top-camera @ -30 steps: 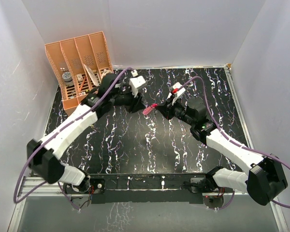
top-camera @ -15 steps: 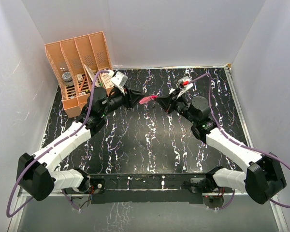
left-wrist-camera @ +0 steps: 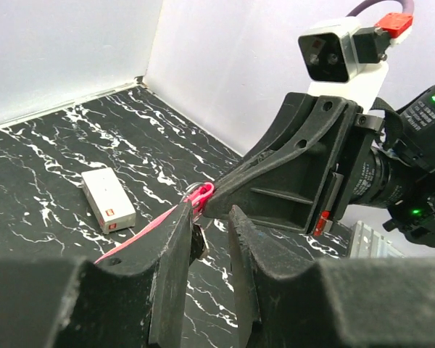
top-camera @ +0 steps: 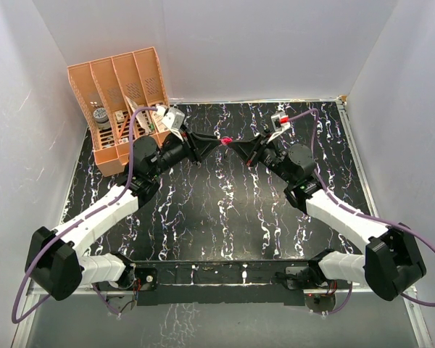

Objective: Put the keys on the keyring

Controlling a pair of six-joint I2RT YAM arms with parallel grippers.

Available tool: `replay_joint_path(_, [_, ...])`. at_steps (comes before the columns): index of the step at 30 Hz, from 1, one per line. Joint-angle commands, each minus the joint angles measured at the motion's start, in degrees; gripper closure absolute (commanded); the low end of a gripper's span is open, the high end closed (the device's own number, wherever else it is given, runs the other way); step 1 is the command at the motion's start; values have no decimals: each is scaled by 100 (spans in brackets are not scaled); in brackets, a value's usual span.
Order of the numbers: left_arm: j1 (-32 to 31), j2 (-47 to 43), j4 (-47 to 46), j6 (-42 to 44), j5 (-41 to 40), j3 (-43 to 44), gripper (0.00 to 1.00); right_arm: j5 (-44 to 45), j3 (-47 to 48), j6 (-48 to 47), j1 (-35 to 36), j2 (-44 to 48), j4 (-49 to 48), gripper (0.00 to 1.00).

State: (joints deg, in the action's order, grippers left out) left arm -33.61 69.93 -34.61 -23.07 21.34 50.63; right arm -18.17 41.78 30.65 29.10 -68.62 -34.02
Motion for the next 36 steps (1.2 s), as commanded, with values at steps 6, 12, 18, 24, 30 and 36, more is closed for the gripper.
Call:
replay_joint_path(6, [-15, -126, -696, -381, 330, -250, 74, -174, 267, 462, -89, -63, -697, 100])
replay_joint_path(12, [-15, -21, -835, -491, 357, -284, 74, -321, 278, 670, -128, -110, -863, 100])
replay_joint_path(18, [-15, 75, -842, -532, 308, -267, 74, -397, 243, 788, -150, -123, -982, 100])
replay_joint_path(24, [-17, 142, -777, -532, 152, -263, 74, -488, 243, 894, -177, -133, -1071, 100])
replay_joint_path(30, [-20, 95, -813, -510, -72, -350, 74, -543, 219, 961, -216, -164, -1166, 100])
replay_joint_path(36, [-15, 36, -894, -463, -295, -423, 74, -656, 195, 1028, -239, -205, -1280, 100])
